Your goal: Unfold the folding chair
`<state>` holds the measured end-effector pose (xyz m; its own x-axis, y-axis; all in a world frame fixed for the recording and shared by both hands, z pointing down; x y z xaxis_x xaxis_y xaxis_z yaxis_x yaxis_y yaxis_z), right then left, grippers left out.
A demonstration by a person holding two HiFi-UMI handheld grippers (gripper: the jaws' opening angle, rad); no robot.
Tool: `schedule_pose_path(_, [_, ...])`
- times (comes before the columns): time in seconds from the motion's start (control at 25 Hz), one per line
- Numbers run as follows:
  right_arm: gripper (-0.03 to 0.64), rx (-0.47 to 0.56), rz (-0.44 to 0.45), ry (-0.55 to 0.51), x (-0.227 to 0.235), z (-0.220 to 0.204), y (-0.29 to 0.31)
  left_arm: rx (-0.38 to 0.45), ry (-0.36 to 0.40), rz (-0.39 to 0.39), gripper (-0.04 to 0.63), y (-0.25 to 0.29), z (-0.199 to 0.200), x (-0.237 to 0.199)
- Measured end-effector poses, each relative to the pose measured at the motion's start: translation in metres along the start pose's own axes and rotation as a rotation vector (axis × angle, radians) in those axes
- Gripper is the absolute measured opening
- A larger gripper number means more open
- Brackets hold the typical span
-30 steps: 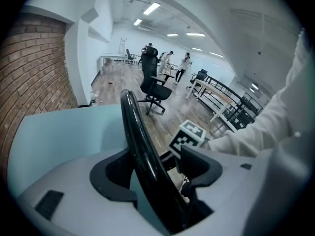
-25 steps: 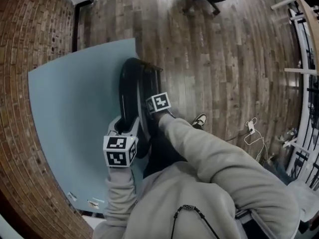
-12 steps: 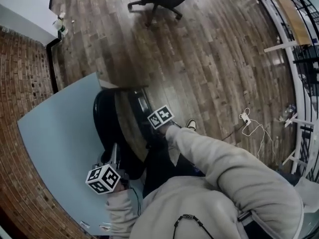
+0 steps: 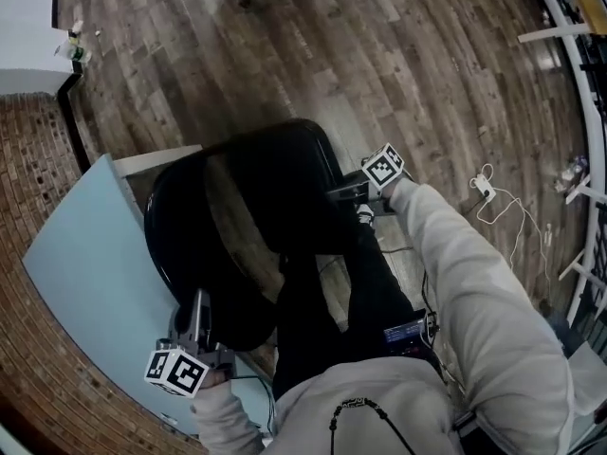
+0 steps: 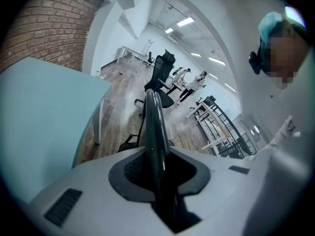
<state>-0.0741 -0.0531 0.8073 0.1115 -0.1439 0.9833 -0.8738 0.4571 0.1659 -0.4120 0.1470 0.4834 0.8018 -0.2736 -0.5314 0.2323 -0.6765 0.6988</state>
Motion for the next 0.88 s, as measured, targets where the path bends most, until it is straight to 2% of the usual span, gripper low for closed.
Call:
schedule_pose_path(0.32, [0.137, 0.065, 0.226, 0.026, 0.151, -0.029, -0.096, -0.011, -0.027, -0.068, 0.086, 0.066, -0.039, -0.004])
schedule_pose_path(0.48, [0.140, 0.060, 0.359, 0.007, 0.203, -0.035, -0.115, -0.012, -0.006, -0.061, 0.086, 0.091, -0.054, 0.003])
schedule_pose_path(0.6, [0.140, 0.056, 0.425, -0.001, 0.236, -0.042, -0.130, -0.003, -0.023, -0.072, 0.086, 0.104, -0.067, -0.014])
schedule_pose_path(0.68, [0.140, 0.061, 0.449, -0.004, 0.257, -0.042, -0.136, 0.014, -0.054, -0.125, 0.086, 0.112, -0.072, -0.036])
schedule_pose_path(0.8, [0.147, 0.086, 0.484, -0.004, 0.282, -0.040, -0.142, 0.022, -0.166, -0.289, 0.090, 0.127, -0.076, -0.054])
schedule_pose_path(0.88, [0.146, 0.091, 0.534, -0.013, 0.285, -0.045, -0.138, 0.017, -0.188, -0.300, 0.095, 0.126, -0.078, -0.053])
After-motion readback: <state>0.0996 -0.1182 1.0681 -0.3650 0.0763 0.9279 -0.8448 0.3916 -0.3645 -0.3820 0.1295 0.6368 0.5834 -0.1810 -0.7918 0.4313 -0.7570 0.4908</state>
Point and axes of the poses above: the fingertips, and each gripper's own axes: y forward along the fingers, x to its right, z out of its top, the point moved 8 cm from there along -y, backward along the fingers
